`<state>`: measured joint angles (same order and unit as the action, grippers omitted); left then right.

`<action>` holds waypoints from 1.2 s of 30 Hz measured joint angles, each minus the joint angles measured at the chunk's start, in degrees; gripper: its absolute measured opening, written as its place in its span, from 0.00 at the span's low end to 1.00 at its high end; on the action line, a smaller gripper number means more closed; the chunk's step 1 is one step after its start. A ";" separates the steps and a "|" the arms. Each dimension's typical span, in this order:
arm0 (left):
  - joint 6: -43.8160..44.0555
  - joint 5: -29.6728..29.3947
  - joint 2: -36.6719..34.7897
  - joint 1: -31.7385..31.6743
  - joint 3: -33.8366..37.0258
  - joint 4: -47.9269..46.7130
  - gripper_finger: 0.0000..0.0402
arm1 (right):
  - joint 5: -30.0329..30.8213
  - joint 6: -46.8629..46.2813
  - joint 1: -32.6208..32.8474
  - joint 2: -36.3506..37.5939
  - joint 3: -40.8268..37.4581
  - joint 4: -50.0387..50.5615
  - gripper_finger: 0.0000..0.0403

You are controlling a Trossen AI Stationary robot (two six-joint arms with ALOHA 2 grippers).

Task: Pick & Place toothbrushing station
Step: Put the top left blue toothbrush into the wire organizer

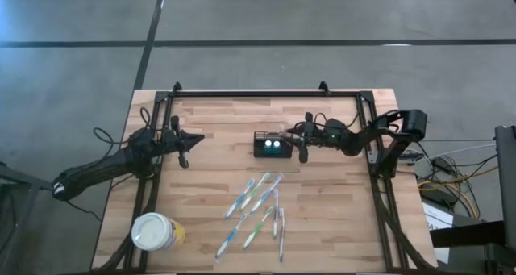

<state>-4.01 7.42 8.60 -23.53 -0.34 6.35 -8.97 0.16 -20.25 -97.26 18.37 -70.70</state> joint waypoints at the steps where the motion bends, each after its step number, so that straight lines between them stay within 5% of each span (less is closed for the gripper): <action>1: -0.02 0.02 0.00 0.00 0.00 0.00 0.03 | 0.01 0.00 0.00 0.06 -0.01 0.01 0.36; 17: -0.02 0.15 0.02 -0.01 0.00 0.00 0.03 | -0.08 0.49 0.00 10.51 -0.13 -0.52 0.48; 28: -0.02 0.19 0.02 0.00 0.00 -0.01 0.03 | -3.55 2.41 0.04 43.04 -0.11 31.14 0.43; 36: 0.22 0.19 0.02 0.00 0.00 0.00 0.03 | -3.15 4.98 0.02 64.81 -0.35 52.11 0.18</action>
<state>-3.79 7.62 8.62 -23.54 -0.34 6.35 -12.12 5.15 -20.23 -32.45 18.02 -18.59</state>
